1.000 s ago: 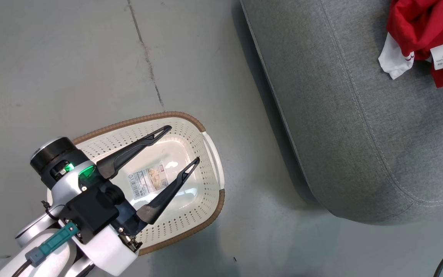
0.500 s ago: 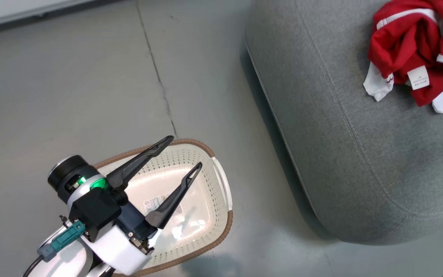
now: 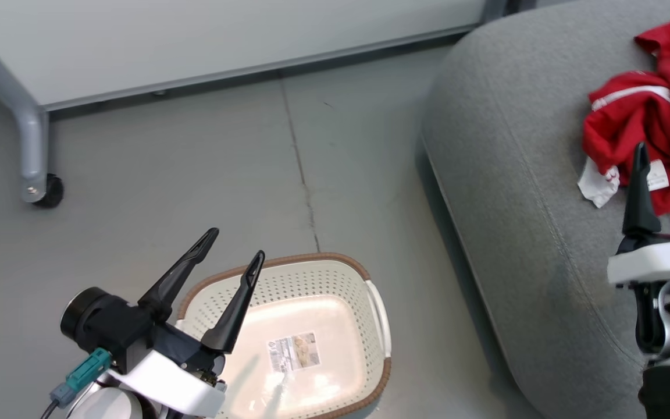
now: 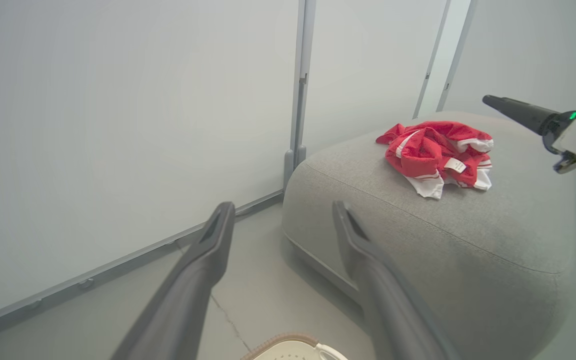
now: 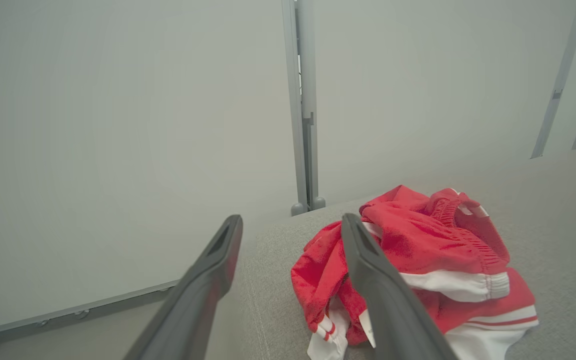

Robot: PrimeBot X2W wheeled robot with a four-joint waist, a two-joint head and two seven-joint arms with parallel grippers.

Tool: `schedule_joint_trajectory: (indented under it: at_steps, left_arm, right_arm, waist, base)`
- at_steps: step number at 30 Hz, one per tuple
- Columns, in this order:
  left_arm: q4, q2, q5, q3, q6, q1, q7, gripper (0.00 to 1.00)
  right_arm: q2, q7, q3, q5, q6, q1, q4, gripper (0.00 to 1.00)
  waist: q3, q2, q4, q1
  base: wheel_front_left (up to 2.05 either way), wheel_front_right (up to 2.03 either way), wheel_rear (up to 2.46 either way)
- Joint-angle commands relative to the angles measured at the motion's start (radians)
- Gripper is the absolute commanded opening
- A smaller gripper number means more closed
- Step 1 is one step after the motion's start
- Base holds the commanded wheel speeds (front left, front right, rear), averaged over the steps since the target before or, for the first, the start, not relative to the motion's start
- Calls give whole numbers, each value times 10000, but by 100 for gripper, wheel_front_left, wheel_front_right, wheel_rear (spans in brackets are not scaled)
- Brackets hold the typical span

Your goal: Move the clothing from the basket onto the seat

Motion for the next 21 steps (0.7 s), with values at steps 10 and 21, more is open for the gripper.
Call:
schedule_joint_trajectory:
  at_steps: [10, 21]
  left_arm:
    - [662, -373, -491, 697, 623, 895, -258, 100]
    - [960, -673, -726, 1581, 1189, 1761, -312, 100]
  right_arm:
    - [-66, 751, 1265, 737, 3, 2374, -2065, 100]
    - [-66, 1101, 2186, 1227, 3, 3750, -2455, 100]
  waist:
    - [-1298, 0, 1678, 0]
    - [-2101, 0, 2508, 0]
  base:
    - [0, 0, 0]
    - [0, 0, 0]
